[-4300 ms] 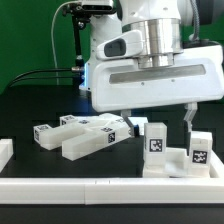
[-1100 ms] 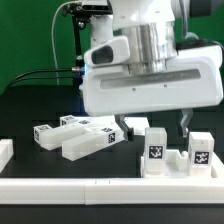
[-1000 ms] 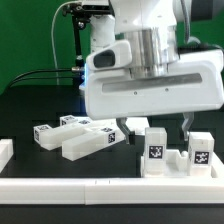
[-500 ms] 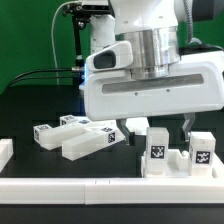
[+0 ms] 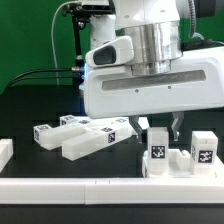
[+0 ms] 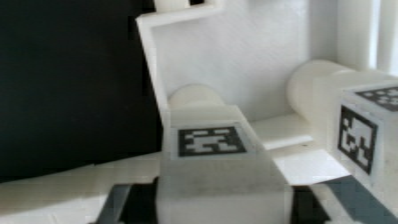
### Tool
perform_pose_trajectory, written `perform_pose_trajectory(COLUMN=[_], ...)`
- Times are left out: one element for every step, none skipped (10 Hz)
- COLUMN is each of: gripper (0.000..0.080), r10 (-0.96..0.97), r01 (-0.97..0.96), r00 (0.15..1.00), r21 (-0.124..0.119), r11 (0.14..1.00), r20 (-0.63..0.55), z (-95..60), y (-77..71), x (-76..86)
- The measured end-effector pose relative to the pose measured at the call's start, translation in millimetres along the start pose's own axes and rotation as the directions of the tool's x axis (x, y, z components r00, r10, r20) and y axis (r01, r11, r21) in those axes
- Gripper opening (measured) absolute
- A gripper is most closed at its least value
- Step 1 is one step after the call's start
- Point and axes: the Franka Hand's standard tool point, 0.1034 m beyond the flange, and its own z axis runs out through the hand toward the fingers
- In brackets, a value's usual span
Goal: Assemble chair
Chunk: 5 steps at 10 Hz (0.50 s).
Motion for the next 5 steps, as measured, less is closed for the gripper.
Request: perform_pose_trajectory(gripper=[0.0285, 0.0285, 0.0285, 0.0285, 0.0285], r10=[0.060, 0.194, 0.368, 0.555, 0.703], r01=[-0.060, -0.194, -0.368, -0.555, -0.702], r00=[0.998, 0.981, 0.930, 0.832, 0.711], r21=[0.003, 0.007, -0.003, -0.015, -0.029], r11=[0.998, 0.981, 0.930, 0.832, 0.712], r20=[0.000, 0.001, 0.003, 0.014, 0.019], z=[0.0, 0.3, 0.9, 0.9, 1.4], y=[-0.5, -2.4, -5.4, -6.2, -7.9], x=[-0.1, -0.5, -0.9, -1.8, -3.2])
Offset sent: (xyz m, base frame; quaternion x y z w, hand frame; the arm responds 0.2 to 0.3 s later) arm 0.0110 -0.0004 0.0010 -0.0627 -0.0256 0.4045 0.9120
